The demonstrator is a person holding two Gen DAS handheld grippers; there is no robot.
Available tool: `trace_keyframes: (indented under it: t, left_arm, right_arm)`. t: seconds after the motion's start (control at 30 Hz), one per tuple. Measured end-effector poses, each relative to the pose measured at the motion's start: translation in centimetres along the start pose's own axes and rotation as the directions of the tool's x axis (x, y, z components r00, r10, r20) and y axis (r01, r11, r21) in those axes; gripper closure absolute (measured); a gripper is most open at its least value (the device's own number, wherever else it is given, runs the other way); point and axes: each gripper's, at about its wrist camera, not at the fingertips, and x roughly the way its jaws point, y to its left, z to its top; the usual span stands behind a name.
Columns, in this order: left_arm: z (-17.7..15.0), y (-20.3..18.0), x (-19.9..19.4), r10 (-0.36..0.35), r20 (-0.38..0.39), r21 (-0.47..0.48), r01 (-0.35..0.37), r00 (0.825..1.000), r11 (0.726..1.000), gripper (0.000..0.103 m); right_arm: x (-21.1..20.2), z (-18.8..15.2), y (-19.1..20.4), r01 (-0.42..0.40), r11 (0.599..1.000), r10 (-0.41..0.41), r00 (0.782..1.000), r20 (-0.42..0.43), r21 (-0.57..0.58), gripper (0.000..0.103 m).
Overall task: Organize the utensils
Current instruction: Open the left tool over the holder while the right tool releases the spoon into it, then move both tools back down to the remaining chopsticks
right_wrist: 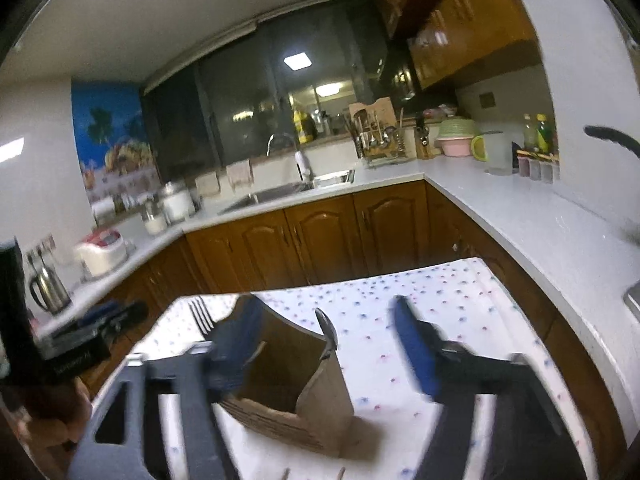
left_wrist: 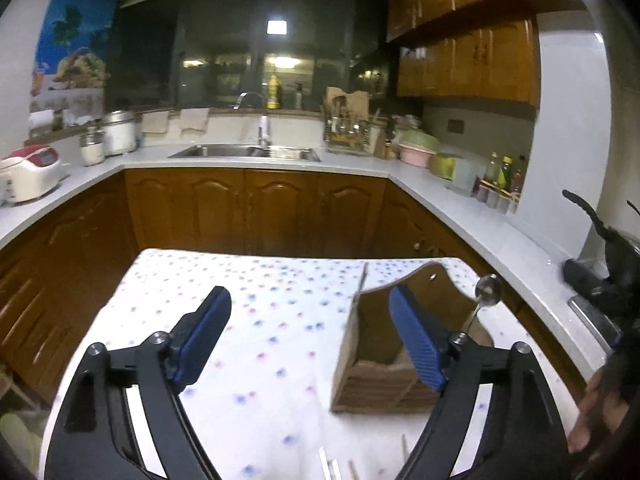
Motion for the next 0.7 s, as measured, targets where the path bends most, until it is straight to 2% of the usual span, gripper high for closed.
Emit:
trace_keyframes:
  t: [0.03,0.07,0.2,0.43,0.7]
  left_arm:
    - [-0.5,0.3,-0.7,0.005,-0.002,-0.006,-0.005,1.000,1.000,0.014]
    - [-0.9,0.6,-1.2,0.009,-0.003,-0.016,-0.009,1.000,1.000,0.014]
    - [-3.4,1.7,-3.7,0.007,-0.028,-0.055,-0.008,1.000,0.998,0.013]
    - [-7.6,3.0,-7.0,0.013,-0.090,-0.095,-0.021,0.996,0.995,0.013]
    - [-11.6,3.9,-8.9,0.012,-0.149,-0.125,-0.031,0.989,0.992,0.013]
  right_arm:
    - [-0.8,-0.1,-0.1,-0.004,1.000,0.004,1.000,0.013,0.011,0.002]
    - [-1.4,-0.2,-0.1,-0.006,1.000,0.005,1.000,0.021,0.018,0.001]
    - [-4.0,-1.5,-0.3,-0.031,0.998,0.030,0.999,0.016,0.061,0.001]
    - [-7.3,-5.5,-0.2,-0.033,0.994,0.038,0.998,-0.042,0.103,0.001]
    - [-9.5,-9.7,-0.1,-0.021,0.990,0.036,0.993,-0.108,0.142,0.001]
